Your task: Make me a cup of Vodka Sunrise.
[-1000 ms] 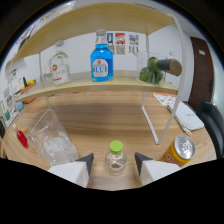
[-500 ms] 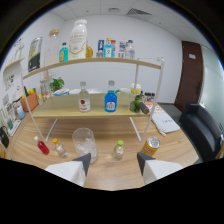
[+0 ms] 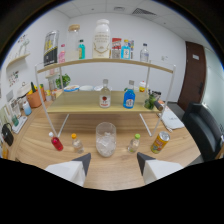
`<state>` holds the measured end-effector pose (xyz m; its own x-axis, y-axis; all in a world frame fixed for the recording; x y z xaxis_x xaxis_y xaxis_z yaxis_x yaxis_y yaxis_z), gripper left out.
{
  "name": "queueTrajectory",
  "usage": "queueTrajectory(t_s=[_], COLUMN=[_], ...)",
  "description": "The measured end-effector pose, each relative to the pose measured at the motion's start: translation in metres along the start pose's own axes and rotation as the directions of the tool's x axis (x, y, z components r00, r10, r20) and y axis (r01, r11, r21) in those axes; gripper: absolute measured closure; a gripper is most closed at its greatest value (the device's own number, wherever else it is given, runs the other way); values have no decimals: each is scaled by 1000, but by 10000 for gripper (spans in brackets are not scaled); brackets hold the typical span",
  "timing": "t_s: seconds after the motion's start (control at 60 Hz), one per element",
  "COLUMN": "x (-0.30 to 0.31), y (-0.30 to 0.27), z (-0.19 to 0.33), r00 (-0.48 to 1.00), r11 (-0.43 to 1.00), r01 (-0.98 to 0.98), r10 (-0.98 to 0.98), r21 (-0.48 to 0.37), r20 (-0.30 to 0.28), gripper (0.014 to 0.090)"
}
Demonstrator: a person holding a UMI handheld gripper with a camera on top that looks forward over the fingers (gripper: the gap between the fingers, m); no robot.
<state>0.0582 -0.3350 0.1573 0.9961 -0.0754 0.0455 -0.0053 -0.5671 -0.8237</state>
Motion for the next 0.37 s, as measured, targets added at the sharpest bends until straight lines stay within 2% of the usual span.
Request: queueTrajectory(t_s=[0.367], x=[-15], y=[3], z=[3], r00=[1000], r11=[1000], r01=[15], r10=[-15], r21=[-16], r20=[16], gripper=[189])
